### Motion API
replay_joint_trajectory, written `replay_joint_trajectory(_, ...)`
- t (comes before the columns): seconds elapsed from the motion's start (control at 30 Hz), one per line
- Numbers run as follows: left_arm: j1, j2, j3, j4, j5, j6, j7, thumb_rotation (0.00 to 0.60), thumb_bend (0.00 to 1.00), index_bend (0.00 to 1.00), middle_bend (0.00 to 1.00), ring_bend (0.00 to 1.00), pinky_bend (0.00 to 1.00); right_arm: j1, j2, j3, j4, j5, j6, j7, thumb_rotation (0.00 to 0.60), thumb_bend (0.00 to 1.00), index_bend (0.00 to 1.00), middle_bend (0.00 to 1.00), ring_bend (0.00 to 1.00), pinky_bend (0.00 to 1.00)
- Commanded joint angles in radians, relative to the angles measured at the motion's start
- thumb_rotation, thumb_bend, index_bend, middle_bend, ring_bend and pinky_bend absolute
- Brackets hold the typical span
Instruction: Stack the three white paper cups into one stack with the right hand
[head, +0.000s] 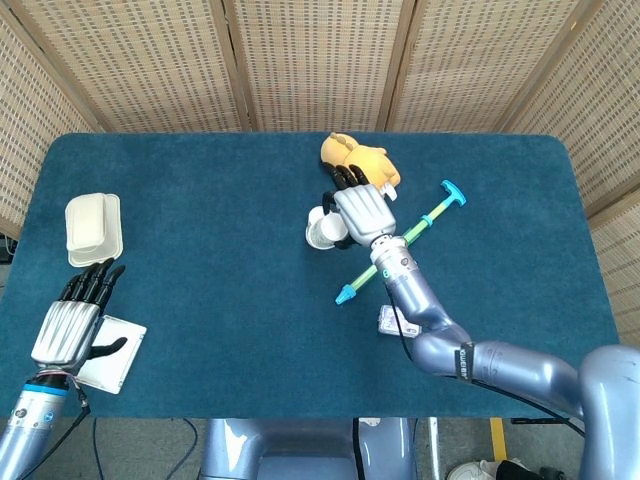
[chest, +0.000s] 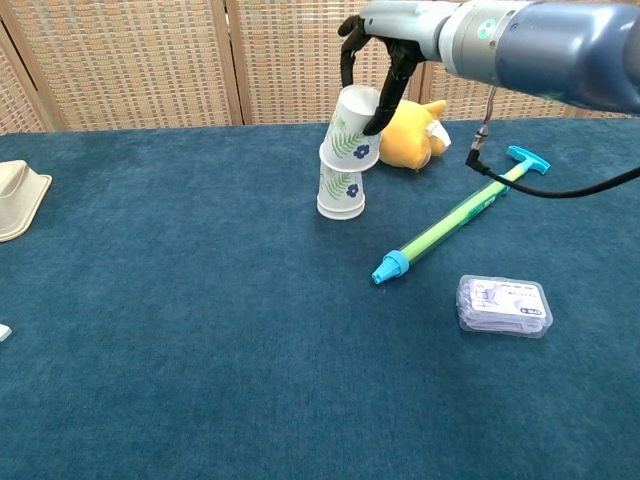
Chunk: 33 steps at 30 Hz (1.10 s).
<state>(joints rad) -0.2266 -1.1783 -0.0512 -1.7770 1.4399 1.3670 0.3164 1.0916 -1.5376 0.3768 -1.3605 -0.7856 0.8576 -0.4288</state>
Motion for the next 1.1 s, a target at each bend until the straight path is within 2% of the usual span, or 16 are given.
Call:
replay_joint_trajectory(0.03,-0.004,0.002,-0.003,0.005,-0.009,-0.009,-0.008,0.600,0.05,0.00,0.00,0.00,0.11,0.041,-0.059,-0.010,0.095,0.019,-0.033,-0.003,0.600,0.22,0.57,0.07,0.00,0.02)
replay_joint_trajectory(0.33,-0.015,0.001,-0.009,0.013,-0.038,-0.036,-0.014,0.600,0.05,0.00,0.00,0.00,0.11,0.065,-0.110,-0.016,0.235,0.010,-0.066,0.028,0.600,0.22,0.57,0.07,0.00,0.02)
replay_joint_trajectory(0.93,-0.031,-0.014,-0.005,0.017,-0.061,-0.062,0.014,0.600,0.05,0.00,0.00,0.00,0.11,0.082,-0.149,-0.005,0.320,-0.046,-0.075,0.088,0.600,0.22,0.56,0.07,0.00,0.02)
replay_joint_trajectory(1.1,-0.033,-0.015,-0.001,0.017,-0.056,-0.062,0.016,0.600,0.05,0.00,0.00,0.00,0.11,0.086,-0.175,-0.010,0.357,-0.055,-0.088,0.103,0.600,0.22,0.52,0.04,0.00,0.02)
